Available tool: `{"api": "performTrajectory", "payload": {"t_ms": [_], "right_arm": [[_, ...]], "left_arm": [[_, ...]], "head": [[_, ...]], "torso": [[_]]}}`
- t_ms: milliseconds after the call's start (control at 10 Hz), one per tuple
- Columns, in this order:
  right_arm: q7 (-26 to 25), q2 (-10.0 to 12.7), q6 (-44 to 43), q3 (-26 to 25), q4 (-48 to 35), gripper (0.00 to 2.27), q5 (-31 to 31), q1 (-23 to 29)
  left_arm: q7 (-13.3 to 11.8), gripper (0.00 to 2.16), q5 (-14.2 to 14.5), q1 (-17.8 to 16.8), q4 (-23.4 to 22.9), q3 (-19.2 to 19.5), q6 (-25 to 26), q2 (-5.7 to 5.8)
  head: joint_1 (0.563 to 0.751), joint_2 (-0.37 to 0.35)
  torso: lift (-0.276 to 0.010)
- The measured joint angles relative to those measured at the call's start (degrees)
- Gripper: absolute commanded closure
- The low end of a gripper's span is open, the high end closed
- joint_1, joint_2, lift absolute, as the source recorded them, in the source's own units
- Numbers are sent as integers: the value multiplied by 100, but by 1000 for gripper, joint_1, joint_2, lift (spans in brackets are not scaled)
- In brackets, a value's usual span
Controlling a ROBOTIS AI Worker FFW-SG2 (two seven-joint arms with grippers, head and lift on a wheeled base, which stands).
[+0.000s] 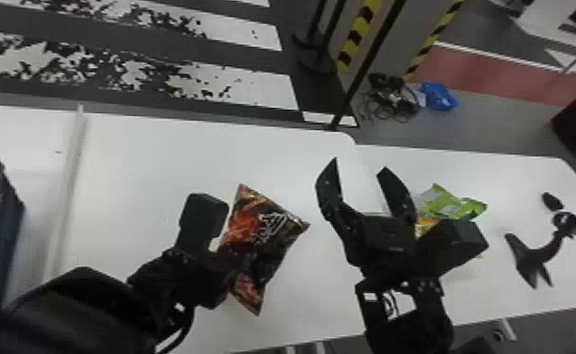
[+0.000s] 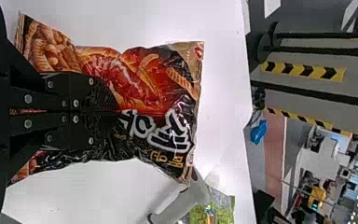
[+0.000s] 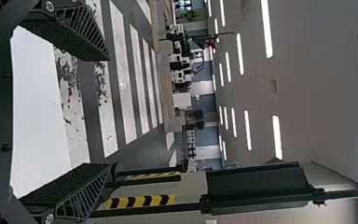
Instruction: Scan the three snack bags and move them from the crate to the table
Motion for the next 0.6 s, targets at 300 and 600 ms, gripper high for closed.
{"api": "performTrajectory", "payload": {"t_ms": [300,600], "right_arm": [[5,1,0,38,-46,80,-25,3],[5,1,10,52,-26,80,-34,-22]], "left_arm": [[-285,43,27,-314,1039,-437,-1459,-2],[-201,33,28,-392,1298,-550,-1599,-2]], "head": [[695,-350],[695,-350]], "torso": [[-62],[-62]]}}
